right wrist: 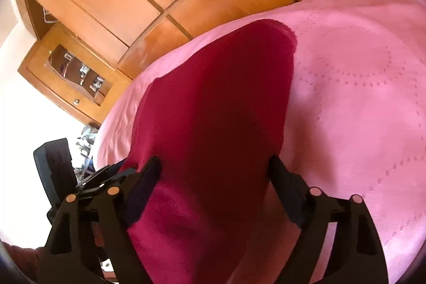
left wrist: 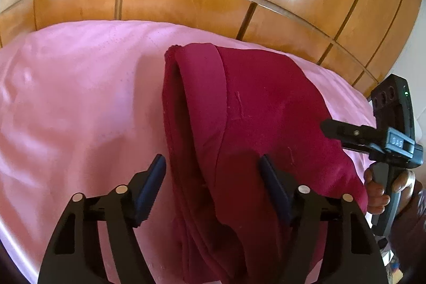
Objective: Fold small clothes
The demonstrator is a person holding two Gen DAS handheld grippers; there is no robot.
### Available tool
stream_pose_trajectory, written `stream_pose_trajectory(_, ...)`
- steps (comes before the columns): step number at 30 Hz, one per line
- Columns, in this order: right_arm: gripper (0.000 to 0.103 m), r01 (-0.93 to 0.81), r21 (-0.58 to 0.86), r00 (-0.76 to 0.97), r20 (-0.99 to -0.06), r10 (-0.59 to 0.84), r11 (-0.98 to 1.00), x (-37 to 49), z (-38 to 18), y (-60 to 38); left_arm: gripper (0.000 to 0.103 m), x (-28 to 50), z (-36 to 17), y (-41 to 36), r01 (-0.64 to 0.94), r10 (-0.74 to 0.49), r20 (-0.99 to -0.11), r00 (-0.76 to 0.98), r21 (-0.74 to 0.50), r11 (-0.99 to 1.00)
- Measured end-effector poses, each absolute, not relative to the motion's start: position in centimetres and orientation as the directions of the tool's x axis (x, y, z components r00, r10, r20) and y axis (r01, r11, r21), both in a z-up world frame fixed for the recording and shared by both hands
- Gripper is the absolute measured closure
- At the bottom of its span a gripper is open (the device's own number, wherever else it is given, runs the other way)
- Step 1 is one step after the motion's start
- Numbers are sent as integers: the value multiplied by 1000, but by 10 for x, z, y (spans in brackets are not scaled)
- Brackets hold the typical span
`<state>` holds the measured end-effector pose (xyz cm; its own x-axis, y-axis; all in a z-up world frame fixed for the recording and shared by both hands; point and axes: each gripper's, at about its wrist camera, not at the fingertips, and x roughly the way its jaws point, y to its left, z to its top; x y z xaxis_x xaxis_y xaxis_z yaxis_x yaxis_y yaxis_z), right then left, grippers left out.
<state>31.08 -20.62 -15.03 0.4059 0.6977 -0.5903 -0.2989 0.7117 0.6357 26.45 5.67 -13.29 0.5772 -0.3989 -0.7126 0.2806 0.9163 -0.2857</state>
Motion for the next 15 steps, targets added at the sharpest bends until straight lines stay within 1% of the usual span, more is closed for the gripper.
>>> stream_pose_trajectory(1,30,-299,635,408,-591,696,713,311,-150,-206,40,264,-135,57,290,-412,-707,575,-295,910)
stream_pose_trajectory(2,34,-301,632,407,-592,695,714,311,-151,-206,42,263,-137,58,301,-429,-698,574,-307,903)
stream_pose_trajectory(3,41,-304,627,407,-595,693,717,310,-150,-205,46,262,-138,58,307,-439,-690,575,-316,898)
stream_pose_trajectory(4,52,-309,618,409,-599,688,722,310,-148,-204,52,262,-140,59,316,-457,-680,573,-331,889)
stream_pose_trajectory(5,58,-317,609,412,-602,684,727,308,-144,-203,55,261,-143,61,325,-479,-668,569,-353,877)
stream_pose_trajectory(6,67,-328,599,417,-602,681,730,308,-141,-200,63,260,-144,63,331,-500,-658,564,-374,866)
stream_pose_trajectory(7,71,-349,577,427,-603,674,738,304,-132,-198,70,259,-144,65,334,-520,-645,559,-398,854)
stream_pose_trajectory(10,74,-405,541,452,-582,676,737,297,-109,-191,77,258,-136,69,356,-583,-600,548,-463,812)
stream_pose_trajectory(12,75,-429,529,470,-562,681,732,294,-95,-194,78,259,-126,65,380,-620,-570,538,-493,783)
stream_pose_trajectory(15,75,-440,515,518,-525,676,736,294,-72,-213,78,264,-106,50,428,-661,-527,534,-506,749)
